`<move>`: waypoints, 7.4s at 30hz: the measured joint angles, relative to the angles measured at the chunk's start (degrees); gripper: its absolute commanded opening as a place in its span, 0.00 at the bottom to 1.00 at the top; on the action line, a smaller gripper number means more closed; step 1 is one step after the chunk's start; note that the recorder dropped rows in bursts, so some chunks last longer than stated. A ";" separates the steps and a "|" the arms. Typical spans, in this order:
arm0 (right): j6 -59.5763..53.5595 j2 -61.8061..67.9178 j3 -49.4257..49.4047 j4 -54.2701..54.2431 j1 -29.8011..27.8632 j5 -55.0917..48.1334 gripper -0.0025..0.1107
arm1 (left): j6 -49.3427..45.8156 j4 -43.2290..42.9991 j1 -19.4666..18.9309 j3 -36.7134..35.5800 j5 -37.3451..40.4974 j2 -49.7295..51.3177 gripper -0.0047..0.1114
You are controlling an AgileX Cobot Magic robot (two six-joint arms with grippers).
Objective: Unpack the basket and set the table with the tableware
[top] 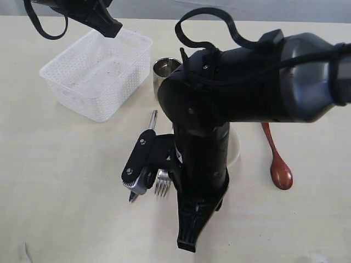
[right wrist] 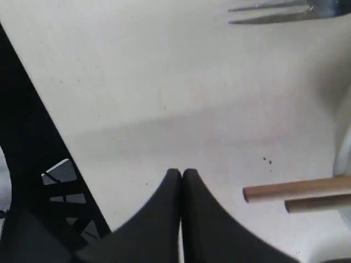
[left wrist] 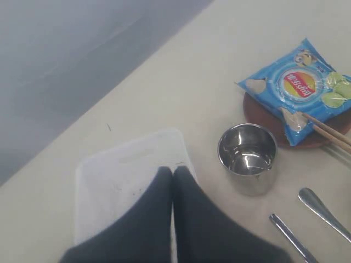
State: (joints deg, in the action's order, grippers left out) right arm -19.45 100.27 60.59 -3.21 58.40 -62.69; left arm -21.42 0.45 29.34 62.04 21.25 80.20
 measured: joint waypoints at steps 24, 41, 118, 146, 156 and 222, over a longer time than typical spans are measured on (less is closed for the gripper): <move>65.35 -19.93 -19.21 27.66 -22.24 17.23 0.30 | 0.00 0.00 0.00 0.00 0.00 0.00 0.04; 64.64 -7.96 -19.52 28.40 -29.06 28.30 0.31 | 0.00 0.00 0.00 0.00 0.00 0.00 0.04; 56.95 2.71 -13.33 14.85 -26.65 26.11 0.02 | 0.00 0.00 0.00 0.00 0.00 0.00 0.04; 55.61 2.62 -13.33 14.61 -26.51 25.96 0.49 | 0.00 0.00 0.00 0.00 0.00 0.00 0.04; 55.61 2.62 -12.31 13.97 -26.51 25.88 0.48 | 0.00 0.00 0.00 0.00 0.00 0.00 0.04; 52.22 -55.84 -7.01 27.34 -12.07 17.57 0.02 | 0.00 0.00 0.00 0.00 0.00 0.00 0.04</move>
State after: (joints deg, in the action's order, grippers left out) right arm 32.77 44.43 53.58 24.14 46.33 -45.12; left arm -21.42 0.45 29.34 62.04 21.25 80.20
